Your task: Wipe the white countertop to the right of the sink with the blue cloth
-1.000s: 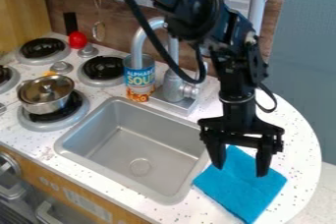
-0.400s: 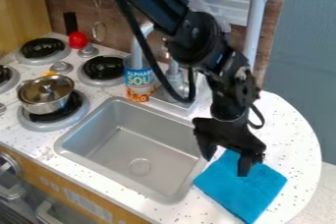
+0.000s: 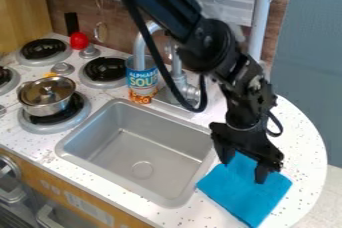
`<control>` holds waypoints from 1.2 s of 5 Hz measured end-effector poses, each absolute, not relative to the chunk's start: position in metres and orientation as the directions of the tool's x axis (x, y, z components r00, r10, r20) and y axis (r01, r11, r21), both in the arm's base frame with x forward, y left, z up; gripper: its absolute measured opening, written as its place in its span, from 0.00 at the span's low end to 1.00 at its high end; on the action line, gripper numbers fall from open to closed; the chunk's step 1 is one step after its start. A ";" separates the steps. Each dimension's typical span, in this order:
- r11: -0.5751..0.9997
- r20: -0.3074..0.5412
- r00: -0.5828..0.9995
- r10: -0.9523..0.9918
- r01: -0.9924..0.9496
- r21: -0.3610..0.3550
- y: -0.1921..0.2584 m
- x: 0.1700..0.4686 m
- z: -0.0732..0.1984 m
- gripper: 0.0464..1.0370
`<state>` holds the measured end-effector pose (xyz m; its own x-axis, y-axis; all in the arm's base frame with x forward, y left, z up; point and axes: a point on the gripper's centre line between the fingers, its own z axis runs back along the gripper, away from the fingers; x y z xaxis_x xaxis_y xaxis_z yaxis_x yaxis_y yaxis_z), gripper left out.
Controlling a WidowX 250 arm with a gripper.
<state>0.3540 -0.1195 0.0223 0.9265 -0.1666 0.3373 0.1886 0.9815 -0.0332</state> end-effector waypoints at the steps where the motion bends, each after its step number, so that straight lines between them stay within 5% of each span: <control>1: 0.981 0.302 0.938 -0.170 0.189 -0.035 -0.119 0.352 0.001 0.96; 4: 0.983 0.249 0.951 -0.182 0.181 0.025 -0.110 0.353 -0.028 0.96; 6: 0.991 0.263 0.956 -0.131 0.130 0.022 -0.113 0.399 -0.027 0.96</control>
<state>0.3992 -0.1135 -0.0270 0.9558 -0.1311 0.2633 0.1299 0.9913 0.0220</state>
